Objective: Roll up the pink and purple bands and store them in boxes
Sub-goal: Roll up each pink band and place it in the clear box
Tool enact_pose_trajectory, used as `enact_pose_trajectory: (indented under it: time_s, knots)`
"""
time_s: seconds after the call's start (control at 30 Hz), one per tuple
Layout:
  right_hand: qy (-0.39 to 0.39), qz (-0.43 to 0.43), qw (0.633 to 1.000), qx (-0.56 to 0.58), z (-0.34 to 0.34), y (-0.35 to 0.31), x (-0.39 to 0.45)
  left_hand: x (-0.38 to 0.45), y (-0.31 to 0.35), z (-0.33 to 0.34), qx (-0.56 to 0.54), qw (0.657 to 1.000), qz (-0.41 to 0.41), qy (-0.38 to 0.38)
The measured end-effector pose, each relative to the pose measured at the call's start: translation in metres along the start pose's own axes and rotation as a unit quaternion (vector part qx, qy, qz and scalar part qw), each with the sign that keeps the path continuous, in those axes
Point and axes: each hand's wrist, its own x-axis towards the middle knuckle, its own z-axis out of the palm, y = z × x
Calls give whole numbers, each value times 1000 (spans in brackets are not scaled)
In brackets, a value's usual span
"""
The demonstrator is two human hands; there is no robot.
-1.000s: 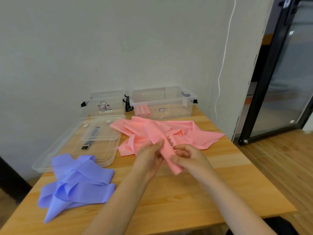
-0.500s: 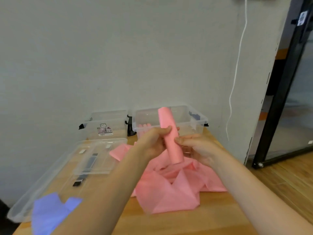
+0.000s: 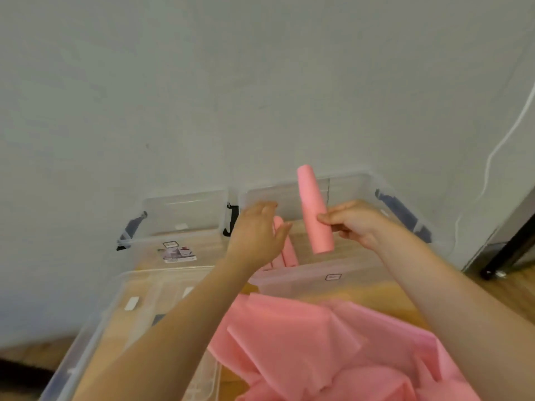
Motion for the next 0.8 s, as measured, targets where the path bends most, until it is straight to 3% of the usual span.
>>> enact_pose_trajectory:
  time_s: [0.07,0.17,0.4,0.8]
  knots:
    - [-6,24,1000,-18,3,0,14,-5,-20,6,124,989,-15,-74]
    - [-17,54,998,-40,13,5,32,-6,-34,12,124,979,-78,-139]
    - [0,119,981,-152,35,29,69,-6,-35,16,172,968,-44,-175]
    - [4,224,960,-169,49,50,95,-6,-35,15,145,970,-55,-189]
